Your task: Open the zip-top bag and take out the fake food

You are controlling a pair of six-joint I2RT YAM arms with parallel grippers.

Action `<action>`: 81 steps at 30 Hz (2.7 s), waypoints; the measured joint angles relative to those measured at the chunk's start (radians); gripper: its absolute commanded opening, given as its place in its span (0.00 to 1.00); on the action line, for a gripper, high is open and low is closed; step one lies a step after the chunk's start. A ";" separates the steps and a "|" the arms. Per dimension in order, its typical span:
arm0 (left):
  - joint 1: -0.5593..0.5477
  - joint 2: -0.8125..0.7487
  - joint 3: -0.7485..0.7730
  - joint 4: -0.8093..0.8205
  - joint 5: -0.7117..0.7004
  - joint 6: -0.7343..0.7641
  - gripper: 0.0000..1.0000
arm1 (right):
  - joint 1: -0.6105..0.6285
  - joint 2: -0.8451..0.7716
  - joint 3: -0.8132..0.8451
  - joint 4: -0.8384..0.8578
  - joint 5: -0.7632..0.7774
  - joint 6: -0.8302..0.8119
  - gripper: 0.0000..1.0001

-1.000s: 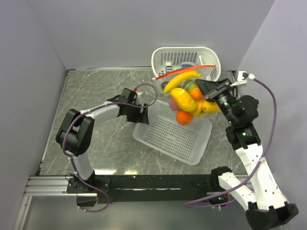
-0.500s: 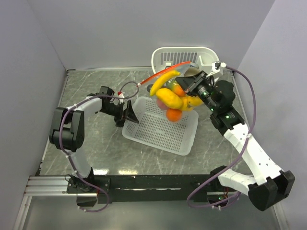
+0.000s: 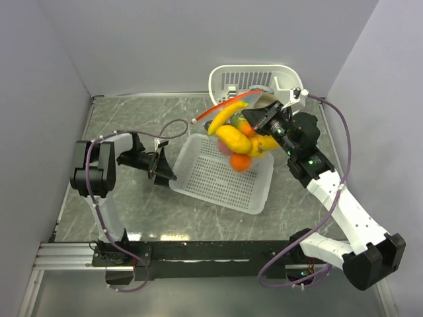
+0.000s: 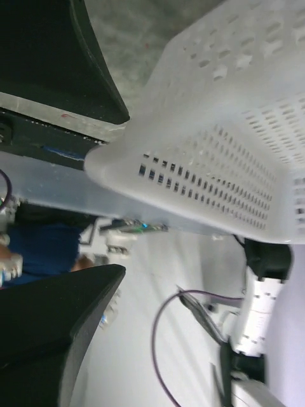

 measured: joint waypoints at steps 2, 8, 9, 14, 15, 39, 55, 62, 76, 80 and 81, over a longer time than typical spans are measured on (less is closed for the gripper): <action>-0.019 -0.049 0.002 -0.019 -0.005 0.034 0.99 | 0.000 0.010 0.001 0.013 -0.006 0.005 0.00; 0.214 -0.230 0.299 -0.033 0.035 0.051 0.99 | 0.029 0.132 0.060 0.081 -0.030 0.052 0.00; 0.293 -0.253 0.352 -0.010 0.059 0.039 0.99 | 0.045 0.164 0.080 0.099 -0.031 0.063 0.00; 0.709 -0.360 0.419 0.045 0.135 0.040 0.99 | 0.161 0.349 0.259 0.179 -0.038 0.110 0.00; 0.739 -0.364 0.399 0.037 0.145 0.080 0.99 | 0.192 0.406 0.316 0.207 -0.044 0.122 0.00; 0.812 -0.418 0.028 -0.055 0.150 0.481 0.99 | 0.388 1.213 0.365 0.800 -0.192 0.674 0.00; 0.673 -0.422 -0.116 -0.055 0.152 0.636 0.99 | 0.273 0.902 0.011 1.110 -0.188 0.691 0.00; 0.659 -0.415 -0.179 -0.063 0.148 0.803 0.99 | 0.275 0.912 0.040 1.121 -0.201 0.734 0.00; 0.645 -0.346 -0.018 -0.055 0.148 0.818 0.99 | 0.304 0.909 0.093 1.139 -0.205 0.801 0.00; 0.619 -0.330 0.074 -0.063 0.146 0.805 0.99 | 0.313 0.909 0.093 1.157 -0.205 0.826 0.00; 0.603 -0.314 0.128 -0.068 0.143 0.792 0.99 | 0.313 0.909 0.093 1.162 -0.205 0.831 0.00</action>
